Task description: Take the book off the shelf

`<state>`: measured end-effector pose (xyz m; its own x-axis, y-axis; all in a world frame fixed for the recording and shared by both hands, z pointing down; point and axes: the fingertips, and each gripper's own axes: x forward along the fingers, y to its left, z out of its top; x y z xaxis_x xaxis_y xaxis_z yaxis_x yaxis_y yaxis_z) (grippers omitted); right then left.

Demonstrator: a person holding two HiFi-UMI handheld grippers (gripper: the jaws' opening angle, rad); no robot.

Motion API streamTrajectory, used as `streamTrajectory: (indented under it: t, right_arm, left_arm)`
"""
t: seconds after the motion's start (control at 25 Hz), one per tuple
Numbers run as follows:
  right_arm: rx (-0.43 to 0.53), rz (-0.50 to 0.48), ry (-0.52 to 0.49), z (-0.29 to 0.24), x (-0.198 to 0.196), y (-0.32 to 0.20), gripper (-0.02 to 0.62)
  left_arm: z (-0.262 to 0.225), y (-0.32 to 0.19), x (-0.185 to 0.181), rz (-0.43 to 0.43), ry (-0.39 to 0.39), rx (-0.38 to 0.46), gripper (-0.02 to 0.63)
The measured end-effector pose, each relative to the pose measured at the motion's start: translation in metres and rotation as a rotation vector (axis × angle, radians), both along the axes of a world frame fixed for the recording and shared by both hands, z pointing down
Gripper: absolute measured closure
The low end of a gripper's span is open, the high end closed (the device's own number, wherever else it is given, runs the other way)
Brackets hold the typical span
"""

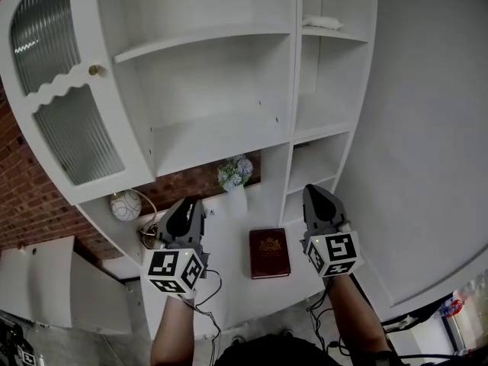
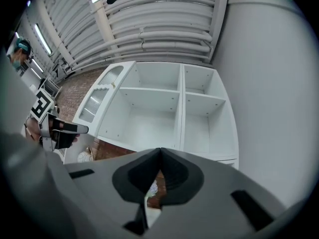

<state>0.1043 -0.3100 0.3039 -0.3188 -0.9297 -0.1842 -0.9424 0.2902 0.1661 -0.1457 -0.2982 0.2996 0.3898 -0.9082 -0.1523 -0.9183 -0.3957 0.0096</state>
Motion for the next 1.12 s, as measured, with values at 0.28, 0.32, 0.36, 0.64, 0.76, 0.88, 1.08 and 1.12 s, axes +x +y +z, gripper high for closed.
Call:
streamTrajectory:
  t: [0.28, 0.32, 0.36, 0.64, 0.76, 0.88, 1.08, 1.12]
  right_arm:
    - [0.009, -0.002, -0.004, -0.006, -0.005, 0.006, 0.595]
    - [0.010, -0.004, -0.006, -0.007, -0.005, 0.006, 0.595]
    - [0.010, -0.004, -0.006, -0.006, -0.006, 0.006, 0.595]
    - [-0.004, 0.000, -0.019, -0.004, -0.012, 0.002, 0.595]
    - [-0.009, 0.003, -0.020, -0.002, -0.015, 0.001, 0.595]
    - [-0.013, 0.004, -0.013, 0.000, -0.019, -0.001, 0.595]
    - [-0.016, 0.006, -0.011, 0.003, -0.025, -0.003, 0.595]
    - [-0.016, 0.008, -0.011, 0.003, -0.026, -0.004, 0.595]
  left_arm:
    - [-0.005, -0.001, 0.001, 0.021, 0.008, 0.010, 0.535]
    - [-0.005, -0.001, 0.001, 0.023, 0.008, 0.010, 0.535]
    - [-0.004, -0.001, 0.001, 0.025, 0.009, 0.009, 0.534]
    - [-0.001, -0.005, -0.007, 0.032, 0.027, 0.007, 0.535]
    - [0.002, -0.008, -0.010, 0.036, 0.034, 0.005, 0.535]
    - [0.006, -0.011, -0.014, 0.039, 0.039, 0.000, 0.535]
    - [0.011, -0.017, -0.022, 0.039, 0.044, -0.010, 0.535]
    - [0.011, -0.018, -0.023, 0.041, 0.046, -0.011, 0.535]
